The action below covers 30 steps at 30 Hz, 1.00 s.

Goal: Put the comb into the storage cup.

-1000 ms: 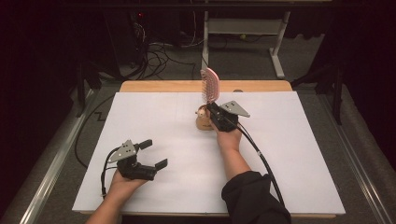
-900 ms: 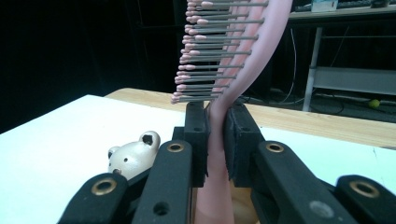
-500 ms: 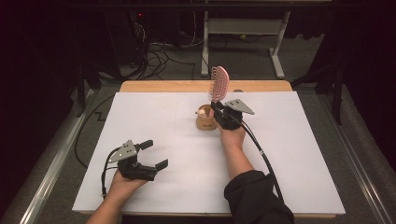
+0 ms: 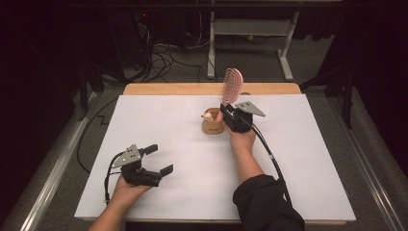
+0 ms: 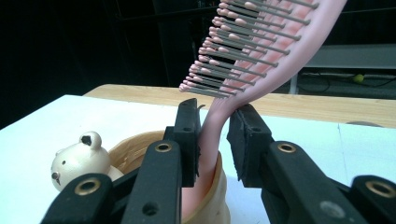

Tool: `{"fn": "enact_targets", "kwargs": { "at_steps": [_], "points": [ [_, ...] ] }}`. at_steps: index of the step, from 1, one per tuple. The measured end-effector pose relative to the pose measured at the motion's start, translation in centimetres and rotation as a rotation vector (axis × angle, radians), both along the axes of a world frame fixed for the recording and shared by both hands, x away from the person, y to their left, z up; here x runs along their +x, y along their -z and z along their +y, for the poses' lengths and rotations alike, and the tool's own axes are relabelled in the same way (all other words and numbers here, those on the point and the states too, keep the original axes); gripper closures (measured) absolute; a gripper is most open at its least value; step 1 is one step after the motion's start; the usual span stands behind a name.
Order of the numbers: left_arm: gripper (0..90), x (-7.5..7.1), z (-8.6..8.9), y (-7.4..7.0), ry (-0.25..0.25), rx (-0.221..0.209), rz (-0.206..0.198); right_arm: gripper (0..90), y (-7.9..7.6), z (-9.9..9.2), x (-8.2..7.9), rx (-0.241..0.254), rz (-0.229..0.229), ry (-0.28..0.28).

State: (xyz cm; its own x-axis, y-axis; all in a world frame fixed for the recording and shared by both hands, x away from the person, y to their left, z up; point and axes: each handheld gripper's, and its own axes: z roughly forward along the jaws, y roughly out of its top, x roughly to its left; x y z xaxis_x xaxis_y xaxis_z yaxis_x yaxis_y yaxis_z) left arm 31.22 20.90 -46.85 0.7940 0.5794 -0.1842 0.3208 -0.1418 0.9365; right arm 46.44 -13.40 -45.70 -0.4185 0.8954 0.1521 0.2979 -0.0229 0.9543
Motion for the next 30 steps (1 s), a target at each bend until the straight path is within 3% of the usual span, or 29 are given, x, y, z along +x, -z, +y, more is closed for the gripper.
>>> {"fn": "enact_targets", "kwargs": {
  "at_steps": [21,30],
  "points": [
    [0.0,0.06,-0.03,0.09,0.002,0.003,0.007,67.8,-0.23,-0.2,-0.02,-0.027,0.024,0.008],
    [0.0,0.1,0.03,0.03,0.006,-0.003,0.006,59.4,-0.34,-0.55,0.01,-0.04,0.036,0.009]
  ]
}}
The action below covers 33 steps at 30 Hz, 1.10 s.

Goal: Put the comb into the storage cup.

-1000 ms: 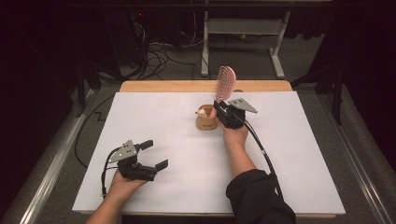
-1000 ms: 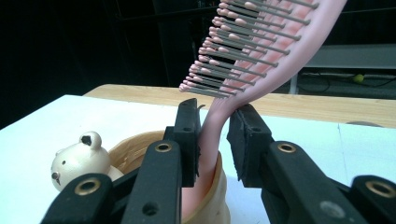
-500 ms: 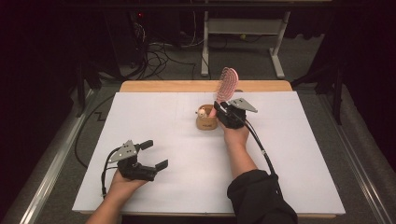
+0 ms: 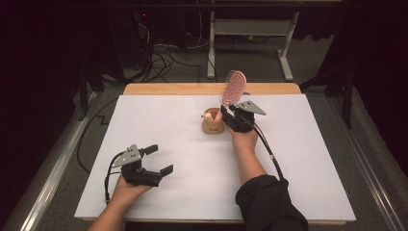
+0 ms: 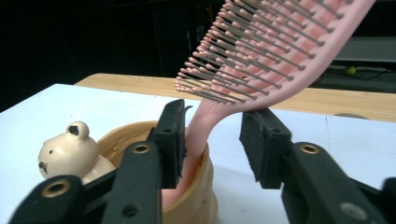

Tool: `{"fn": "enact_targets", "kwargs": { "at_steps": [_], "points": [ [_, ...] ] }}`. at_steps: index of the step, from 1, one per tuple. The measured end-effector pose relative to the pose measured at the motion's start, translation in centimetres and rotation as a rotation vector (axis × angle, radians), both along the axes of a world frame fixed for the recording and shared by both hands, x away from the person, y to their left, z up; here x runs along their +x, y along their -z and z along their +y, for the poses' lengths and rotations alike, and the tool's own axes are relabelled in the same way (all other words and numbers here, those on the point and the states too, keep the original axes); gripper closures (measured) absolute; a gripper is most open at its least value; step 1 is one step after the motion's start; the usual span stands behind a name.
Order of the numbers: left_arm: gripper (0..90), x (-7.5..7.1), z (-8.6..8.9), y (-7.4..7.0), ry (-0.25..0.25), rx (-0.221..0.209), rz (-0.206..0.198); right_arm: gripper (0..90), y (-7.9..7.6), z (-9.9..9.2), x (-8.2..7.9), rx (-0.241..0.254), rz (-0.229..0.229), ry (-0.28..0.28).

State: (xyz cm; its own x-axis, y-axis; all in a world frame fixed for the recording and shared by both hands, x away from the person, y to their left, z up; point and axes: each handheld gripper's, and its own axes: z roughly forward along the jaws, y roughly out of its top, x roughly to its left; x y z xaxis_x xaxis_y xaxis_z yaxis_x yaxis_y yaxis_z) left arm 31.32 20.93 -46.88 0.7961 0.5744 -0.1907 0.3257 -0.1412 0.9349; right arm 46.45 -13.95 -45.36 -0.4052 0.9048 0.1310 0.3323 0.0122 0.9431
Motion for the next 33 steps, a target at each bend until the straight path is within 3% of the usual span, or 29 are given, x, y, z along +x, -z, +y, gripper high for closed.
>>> {"fn": "enact_targets", "kwargs": {
  "at_steps": [33],
  "points": [
    [0.0,-0.1,0.2,-0.2,-0.025,0.013,-0.015,25.0,-1.4,-1.5,-2.0,-0.062,0.011,-0.052]
  ]
}}
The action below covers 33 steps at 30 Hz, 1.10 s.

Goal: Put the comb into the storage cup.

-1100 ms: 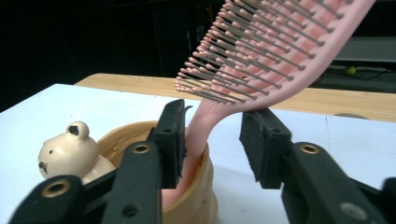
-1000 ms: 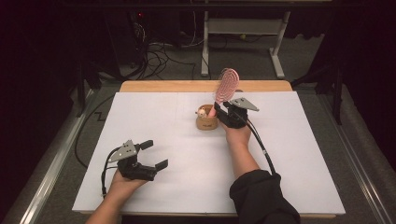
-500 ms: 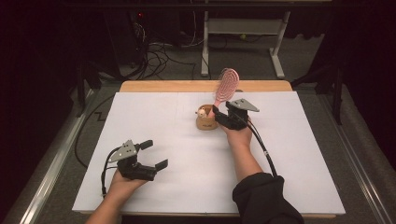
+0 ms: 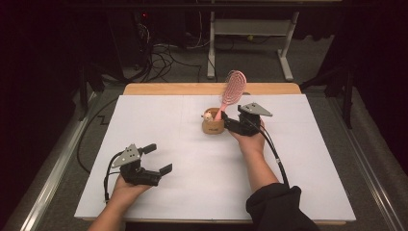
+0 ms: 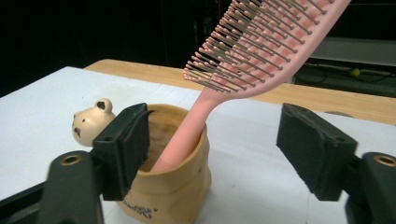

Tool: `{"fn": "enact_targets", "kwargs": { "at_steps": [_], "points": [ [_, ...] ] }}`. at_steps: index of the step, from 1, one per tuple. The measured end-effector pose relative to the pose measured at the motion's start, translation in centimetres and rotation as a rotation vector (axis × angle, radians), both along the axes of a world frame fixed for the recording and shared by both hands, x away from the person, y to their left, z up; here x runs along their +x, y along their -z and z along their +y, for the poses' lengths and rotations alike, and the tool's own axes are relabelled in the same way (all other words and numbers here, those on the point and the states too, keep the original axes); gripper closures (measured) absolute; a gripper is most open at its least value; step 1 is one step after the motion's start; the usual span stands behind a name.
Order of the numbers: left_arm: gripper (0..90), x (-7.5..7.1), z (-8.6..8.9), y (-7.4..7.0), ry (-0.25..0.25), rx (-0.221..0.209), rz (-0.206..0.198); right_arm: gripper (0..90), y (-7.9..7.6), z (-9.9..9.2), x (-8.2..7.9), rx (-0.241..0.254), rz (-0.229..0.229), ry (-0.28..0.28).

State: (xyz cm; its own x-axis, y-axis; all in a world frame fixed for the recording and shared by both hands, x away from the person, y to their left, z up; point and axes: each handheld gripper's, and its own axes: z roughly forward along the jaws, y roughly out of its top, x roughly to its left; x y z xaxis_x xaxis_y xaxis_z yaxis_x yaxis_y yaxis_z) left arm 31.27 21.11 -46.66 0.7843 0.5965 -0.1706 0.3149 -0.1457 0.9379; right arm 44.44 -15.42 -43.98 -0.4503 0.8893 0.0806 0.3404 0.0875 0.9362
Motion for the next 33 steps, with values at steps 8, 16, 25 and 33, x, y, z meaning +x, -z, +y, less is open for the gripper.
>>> {"fn": "enact_targets", "kwargs": {
  "at_steps": [8,16,25,33],
  "points": [
    [0.0,0.1,0.2,0.0,-0.013,0.003,0.004,15.6,-0.7,-0.2,-1.2,-0.017,-0.009,-0.03],
    [0.0,0.1,0.1,0.0,-0.007,0.008,0.001,0.3,-1.0,-0.6,-2.4,-0.009,-0.006,-0.055],
    [0.0,0.1,0.5,-0.1,-0.018,0.026,-0.006,0.3,-1.5,-1.1,-4.1,-0.012,-0.036,-0.068],
    [0.0,-0.1,0.7,-0.3,-0.033,0.01,-0.004,0.3,0.0,-1.7,-5.6,-0.058,-0.002,-0.101]
  ]
}}
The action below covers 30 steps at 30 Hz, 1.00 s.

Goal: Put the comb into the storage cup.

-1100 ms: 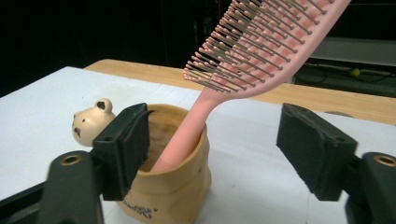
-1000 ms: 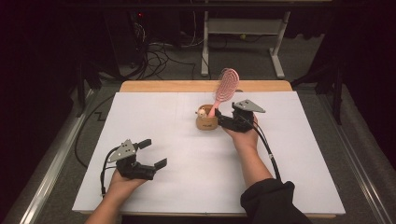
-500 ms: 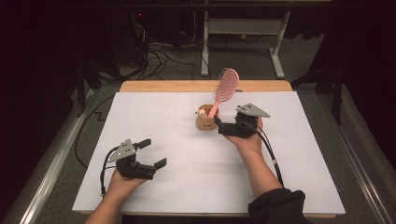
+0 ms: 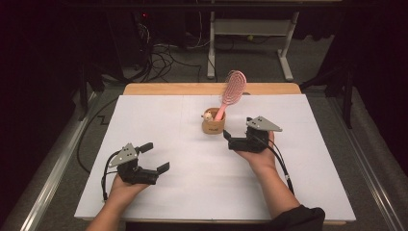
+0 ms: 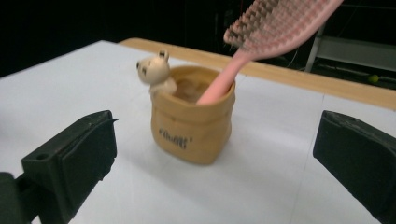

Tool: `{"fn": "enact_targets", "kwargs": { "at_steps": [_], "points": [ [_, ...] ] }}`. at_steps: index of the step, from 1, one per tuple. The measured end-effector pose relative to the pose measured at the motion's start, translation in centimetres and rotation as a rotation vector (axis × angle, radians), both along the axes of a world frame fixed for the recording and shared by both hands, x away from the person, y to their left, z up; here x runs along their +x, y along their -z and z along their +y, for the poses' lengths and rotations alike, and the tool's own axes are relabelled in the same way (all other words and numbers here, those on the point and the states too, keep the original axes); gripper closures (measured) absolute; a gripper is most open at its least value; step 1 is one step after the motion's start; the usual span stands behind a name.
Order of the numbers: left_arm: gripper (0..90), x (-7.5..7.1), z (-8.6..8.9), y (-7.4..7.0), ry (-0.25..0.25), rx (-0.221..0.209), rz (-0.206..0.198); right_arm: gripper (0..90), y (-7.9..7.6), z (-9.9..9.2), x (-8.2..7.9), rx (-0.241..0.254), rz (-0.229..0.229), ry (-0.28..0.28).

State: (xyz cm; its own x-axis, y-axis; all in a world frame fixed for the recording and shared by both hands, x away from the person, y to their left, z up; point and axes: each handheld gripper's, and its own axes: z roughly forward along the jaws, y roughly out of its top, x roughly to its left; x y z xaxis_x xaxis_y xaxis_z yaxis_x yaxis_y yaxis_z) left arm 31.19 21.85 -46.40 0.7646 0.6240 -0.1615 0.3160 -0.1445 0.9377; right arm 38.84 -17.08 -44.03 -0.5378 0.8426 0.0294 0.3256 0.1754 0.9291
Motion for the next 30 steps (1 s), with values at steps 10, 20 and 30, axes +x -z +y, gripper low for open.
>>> {"fn": "enact_targets", "kwargs": {
  "at_steps": [10,20,30],
  "points": [
    [0.0,-0.1,0.2,0.0,-0.021,0.013,0.002,0.3,2.0,-2.3,-3.5,-0.04,0.01,-0.018],
    [0.0,-0.3,0.4,-0.2,-0.032,0.053,-0.028,0.3,2.1,-7.3,-8.0,-0.013,-0.017,0.022],
    [0.0,-0.5,0.4,-0.1,-0.027,0.049,-0.028,0.3,1.8,-13.0,-12.7,0.045,-0.081,0.092]
  ]
}}
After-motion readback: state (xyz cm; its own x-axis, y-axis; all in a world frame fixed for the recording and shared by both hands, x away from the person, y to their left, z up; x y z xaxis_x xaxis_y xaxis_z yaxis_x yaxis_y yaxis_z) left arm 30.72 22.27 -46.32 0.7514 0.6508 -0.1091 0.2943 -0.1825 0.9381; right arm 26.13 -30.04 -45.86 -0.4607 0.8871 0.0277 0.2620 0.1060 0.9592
